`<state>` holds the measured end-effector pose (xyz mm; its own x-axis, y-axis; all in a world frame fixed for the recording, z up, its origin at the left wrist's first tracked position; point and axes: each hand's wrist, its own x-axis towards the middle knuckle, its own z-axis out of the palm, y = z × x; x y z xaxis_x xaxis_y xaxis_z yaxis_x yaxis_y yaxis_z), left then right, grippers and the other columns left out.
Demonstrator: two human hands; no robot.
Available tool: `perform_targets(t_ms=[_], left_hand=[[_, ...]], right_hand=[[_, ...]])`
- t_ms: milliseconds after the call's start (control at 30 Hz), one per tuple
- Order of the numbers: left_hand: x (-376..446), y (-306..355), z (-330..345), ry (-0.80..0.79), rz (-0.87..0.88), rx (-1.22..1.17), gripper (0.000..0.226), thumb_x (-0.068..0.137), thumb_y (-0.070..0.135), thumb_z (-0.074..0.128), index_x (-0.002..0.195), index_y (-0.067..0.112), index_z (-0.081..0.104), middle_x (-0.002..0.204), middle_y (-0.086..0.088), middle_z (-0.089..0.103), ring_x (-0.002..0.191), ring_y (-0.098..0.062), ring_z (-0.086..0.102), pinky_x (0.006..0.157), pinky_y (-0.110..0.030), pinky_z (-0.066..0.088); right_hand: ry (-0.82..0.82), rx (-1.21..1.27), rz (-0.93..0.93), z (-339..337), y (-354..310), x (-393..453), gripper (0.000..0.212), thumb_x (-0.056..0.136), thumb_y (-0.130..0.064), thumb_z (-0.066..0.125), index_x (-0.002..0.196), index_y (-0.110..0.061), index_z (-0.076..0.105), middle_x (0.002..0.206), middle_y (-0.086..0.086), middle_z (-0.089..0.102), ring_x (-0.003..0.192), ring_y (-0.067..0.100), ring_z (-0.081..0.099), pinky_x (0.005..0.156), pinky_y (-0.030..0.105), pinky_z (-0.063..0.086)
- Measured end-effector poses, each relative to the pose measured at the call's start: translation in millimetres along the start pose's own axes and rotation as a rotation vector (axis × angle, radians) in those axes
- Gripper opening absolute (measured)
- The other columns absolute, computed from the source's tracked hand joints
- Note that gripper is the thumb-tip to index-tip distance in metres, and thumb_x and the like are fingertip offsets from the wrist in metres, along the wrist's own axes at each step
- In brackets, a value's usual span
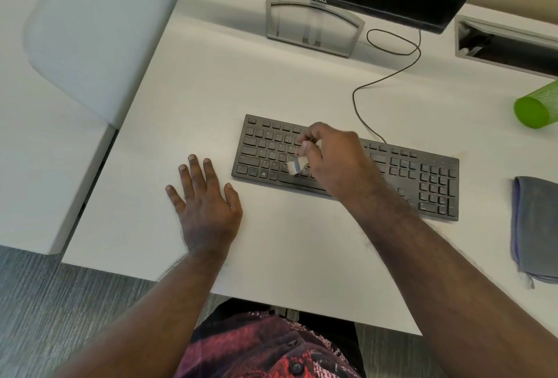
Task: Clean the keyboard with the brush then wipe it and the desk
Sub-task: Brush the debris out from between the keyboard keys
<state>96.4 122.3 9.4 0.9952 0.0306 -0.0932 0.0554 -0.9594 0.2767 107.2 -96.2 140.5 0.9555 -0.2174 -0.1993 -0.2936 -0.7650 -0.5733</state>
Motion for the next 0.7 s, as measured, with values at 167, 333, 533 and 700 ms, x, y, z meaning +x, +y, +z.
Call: perform_targets(t_ms=[167,333,533,700], left_hand=[[0.2,-0.8,0.2,-0.012,-0.003,0.013,0.072,0.098,0.041,0.026,0.163,0.013,0.015,0.172,-0.008,0.001,0.158,-0.027,-0.001,0.126,-0.057,-0.002],[1.0,0.1,0.1,-0.014,-0.003,0.012,0.072,0.098,0.042,0.024,0.163,0.013,0.015,0.172,-0.008,0.001,0.158,-0.027,-0.001,0.126,-0.056,-0.003],[0.5,-0.3,1.0,-0.004,-0.005,0.006,0.072,0.098,0.042,0.026,0.163,0.013,0.016,0.172,-0.007,0.002,0.158,-0.027,-0.001,0.125,-0.057,-0.003],[0.3,-0.8,1.7,0.001,-0.008,0.005,0.071,0.098,0.041,0.027,0.163,0.012,0.018,0.172,-0.008,0.004,0.158,-0.027,0.001,0.125,-0.057,-0.002]], right_hand=[[0.082,0.009,-0.025,-1.9,-7.9,3.1,0.016,0.102,-0.031,0.047,0.108,-0.029,0.062,0.086,-0.011,0.066,0.055,-0.001,0.047,0.047,0.019,0.032],[-0.007,-0.030,0.019,4.3,-9.7,0.9,0.018,0.101,-0.027,0.045,0.105,-0.028,0.062,0.093,-0.007,0.071,0.070,0.007,0.063,0.056,0.025,0.050],[0.089,0.014,0.014,4.2,-16.0,11.9,0.015,0.102,-0.029,0.046,0.106,-0.028,0.060,0.085,-0.007,0.070,0.066,0.010,0.064,0.056,0.031,0.057],[-0.020,-0.024,0.054,5.8,-20.3,10.2,0.017,0.101,-0.022,0.044,0.103,-0.025,0.061,0.086,-0.005,0.071,0.071,0.009,0.067,0.063,0.031,0.059]])
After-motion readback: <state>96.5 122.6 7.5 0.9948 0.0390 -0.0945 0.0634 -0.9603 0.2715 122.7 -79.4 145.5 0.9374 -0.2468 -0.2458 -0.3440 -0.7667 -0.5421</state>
